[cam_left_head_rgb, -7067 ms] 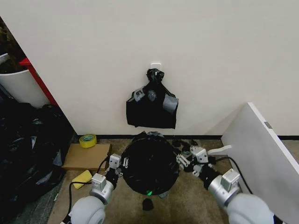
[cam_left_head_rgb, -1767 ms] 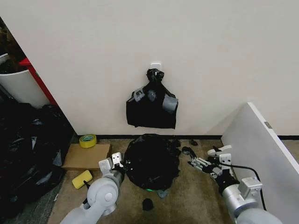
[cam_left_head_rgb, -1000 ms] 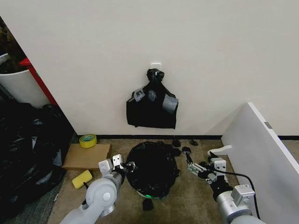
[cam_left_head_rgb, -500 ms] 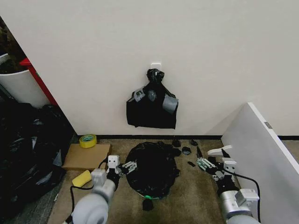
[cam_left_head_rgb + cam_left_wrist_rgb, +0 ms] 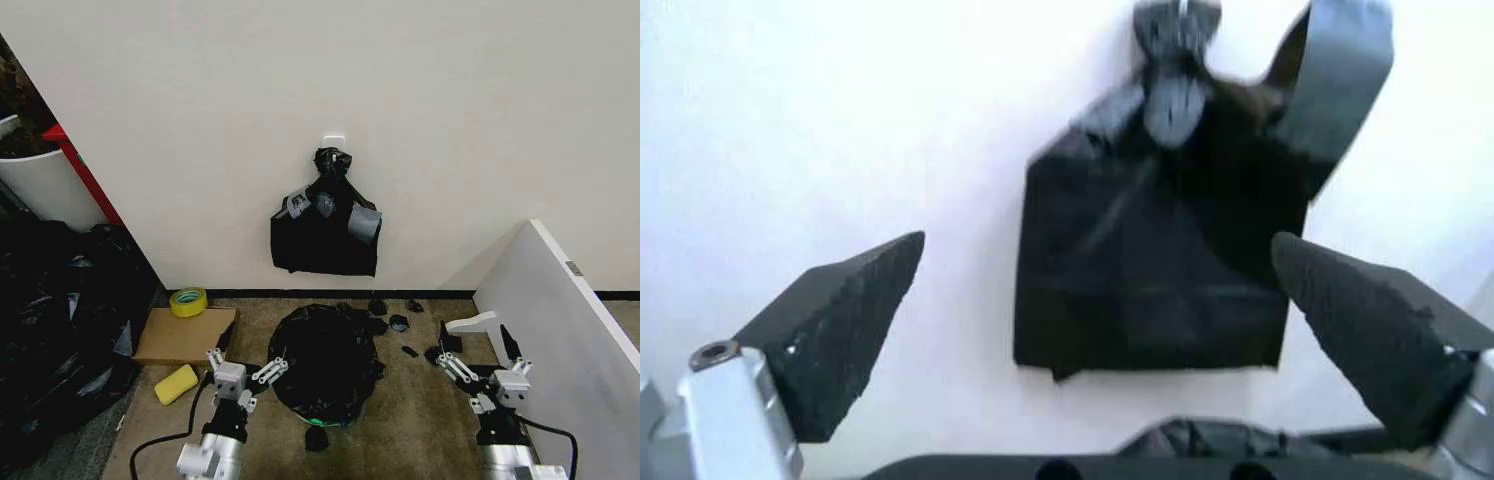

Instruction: Place the garbage bag over the trash bin.

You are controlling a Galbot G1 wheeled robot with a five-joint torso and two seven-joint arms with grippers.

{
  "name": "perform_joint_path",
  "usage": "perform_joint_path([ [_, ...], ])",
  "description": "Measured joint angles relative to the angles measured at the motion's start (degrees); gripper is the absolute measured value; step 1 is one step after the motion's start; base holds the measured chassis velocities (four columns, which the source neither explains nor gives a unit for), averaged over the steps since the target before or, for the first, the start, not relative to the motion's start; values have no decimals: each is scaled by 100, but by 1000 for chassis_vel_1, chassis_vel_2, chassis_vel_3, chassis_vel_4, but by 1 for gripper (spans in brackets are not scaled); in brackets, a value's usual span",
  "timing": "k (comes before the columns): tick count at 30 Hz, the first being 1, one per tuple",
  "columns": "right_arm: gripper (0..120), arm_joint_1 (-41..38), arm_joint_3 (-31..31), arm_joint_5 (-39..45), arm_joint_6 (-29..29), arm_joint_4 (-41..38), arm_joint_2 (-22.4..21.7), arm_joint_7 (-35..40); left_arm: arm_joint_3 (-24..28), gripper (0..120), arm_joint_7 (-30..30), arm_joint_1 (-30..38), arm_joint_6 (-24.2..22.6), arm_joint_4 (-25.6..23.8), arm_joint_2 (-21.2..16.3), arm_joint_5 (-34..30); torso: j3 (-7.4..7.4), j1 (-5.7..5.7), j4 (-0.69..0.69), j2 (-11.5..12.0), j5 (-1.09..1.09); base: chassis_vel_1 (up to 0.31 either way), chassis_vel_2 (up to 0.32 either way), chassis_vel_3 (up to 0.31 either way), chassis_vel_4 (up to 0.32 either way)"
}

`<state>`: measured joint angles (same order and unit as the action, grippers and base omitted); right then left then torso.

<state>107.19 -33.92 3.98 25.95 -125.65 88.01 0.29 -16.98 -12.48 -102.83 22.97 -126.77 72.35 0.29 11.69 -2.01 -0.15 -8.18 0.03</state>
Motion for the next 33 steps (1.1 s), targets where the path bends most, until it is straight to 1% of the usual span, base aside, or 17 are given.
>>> perform_joint_path([
  [5,100,162,135,-227,132,-53,127,2,-229,100,43,-242,91,-133,94,145,0,0,0,0,-1,0,0,0,0],
  [9,100,280,200,-333,255,-14,191,31,-293,100,59,-357,183,-177,122,169,1,0,0,0,0,0,0,0,0],
  [20,100,299,203,-512,375,48,232,117,-135,100,41,-345,261,-96,90,325,1,-1,0,1,-1,0,0,0,0],
  [30,100,294,203,-509,373,50,228,124,-105,100,14,-298,271,-91,36,313,1,-1,0,1,0,0,0,0,0],
  [33,100,293,203,-507,368,50,227,126,-11,100,11,-213,240,-73,-20,291,1,-1,0,1,0,0,0,0,0],
])
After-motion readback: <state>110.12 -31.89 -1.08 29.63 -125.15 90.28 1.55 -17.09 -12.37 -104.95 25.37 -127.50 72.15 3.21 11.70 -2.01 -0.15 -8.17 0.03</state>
